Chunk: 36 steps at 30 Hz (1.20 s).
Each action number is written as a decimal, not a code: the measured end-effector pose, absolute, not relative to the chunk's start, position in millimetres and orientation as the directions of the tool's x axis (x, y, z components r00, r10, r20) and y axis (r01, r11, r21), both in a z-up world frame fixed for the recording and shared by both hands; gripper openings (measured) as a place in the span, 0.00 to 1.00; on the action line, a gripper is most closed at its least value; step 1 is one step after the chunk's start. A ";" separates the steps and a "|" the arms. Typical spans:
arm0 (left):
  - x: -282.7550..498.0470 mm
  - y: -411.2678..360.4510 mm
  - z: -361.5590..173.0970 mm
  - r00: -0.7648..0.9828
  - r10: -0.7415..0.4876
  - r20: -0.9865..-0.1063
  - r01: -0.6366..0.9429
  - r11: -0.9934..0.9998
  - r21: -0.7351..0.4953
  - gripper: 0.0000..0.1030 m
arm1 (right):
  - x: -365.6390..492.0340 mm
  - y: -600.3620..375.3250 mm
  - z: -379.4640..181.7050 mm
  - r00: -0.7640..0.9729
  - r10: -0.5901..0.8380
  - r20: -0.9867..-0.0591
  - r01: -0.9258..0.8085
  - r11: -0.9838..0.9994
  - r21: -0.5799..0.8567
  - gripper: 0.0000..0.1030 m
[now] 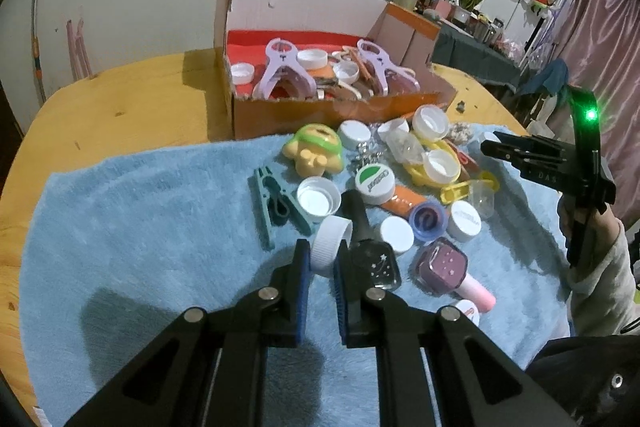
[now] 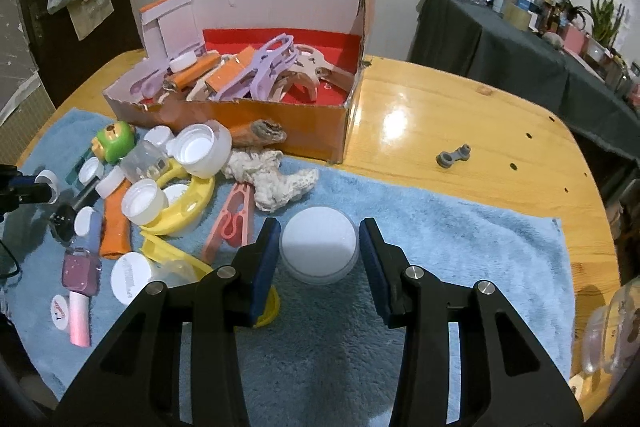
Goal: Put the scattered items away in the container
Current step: 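Close left tool on the white cap while right tool closes on white lid, then carry white cap into the box with left tool while right carries white lid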
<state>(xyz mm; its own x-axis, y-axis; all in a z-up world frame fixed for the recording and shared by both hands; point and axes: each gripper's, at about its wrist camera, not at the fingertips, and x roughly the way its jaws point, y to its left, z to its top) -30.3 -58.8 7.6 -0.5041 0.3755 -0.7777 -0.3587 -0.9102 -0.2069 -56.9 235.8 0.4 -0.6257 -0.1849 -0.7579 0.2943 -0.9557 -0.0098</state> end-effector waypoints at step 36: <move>-57.0 -44.2 61.0 -0.588 0.367 -0.721 -0.381 -0.912 -0.154 0.12 | -75.9 209.8 74.6 -0.707 -0.241 -0.665 0.364 -0.930 -0.051 0.38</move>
